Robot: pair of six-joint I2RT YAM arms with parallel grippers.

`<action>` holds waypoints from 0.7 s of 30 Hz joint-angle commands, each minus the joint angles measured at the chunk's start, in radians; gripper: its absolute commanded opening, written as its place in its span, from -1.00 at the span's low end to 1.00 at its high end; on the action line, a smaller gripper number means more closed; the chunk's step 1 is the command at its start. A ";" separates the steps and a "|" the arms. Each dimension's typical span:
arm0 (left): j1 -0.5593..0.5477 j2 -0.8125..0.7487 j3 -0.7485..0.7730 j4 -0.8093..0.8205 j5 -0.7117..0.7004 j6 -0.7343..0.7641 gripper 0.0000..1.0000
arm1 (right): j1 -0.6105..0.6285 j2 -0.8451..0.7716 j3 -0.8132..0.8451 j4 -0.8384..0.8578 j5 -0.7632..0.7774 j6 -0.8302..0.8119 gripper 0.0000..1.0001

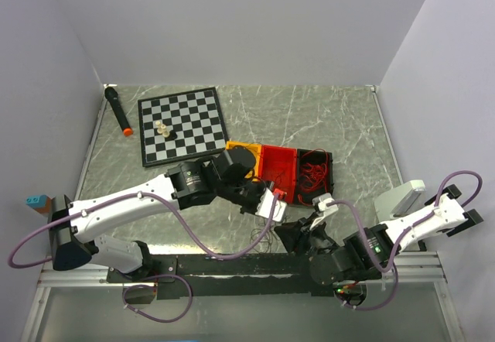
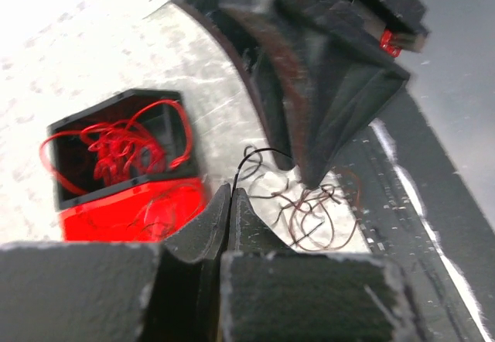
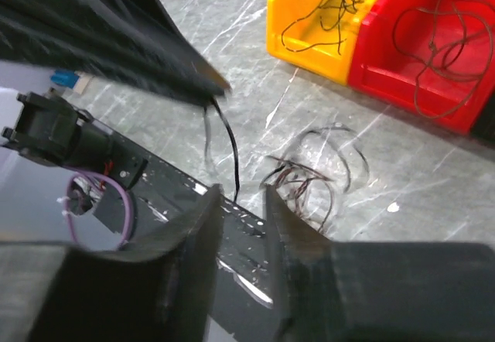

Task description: Untangle the cables

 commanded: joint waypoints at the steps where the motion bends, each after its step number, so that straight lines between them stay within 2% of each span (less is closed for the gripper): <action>1: 0.001 -0.043 0.097 0.068 -0.091 -0.026 -0.99 | -0.003 -0.014 -0.027 -0.067 0.012 0.109 -0.15; 6: 0.002 -0.069 0.185 0.068 -0.099 -0.095 -0.99 | -0.003 -0.014 -0.061 -0.084 0.003 0.174 0.11; 12: 0.002 -0.085 0.297 0.020 -0.175 -0.050 -0.99 | -0.001 -0.013 -0.074 -0.099 -0.011 0.206 0.24; 21: 0.002 -0.112 0.326 0.032 -0.194 -0.053 -0.99 | -0.001 0.004 -0.017 0.121 0.090 -0.065 0.35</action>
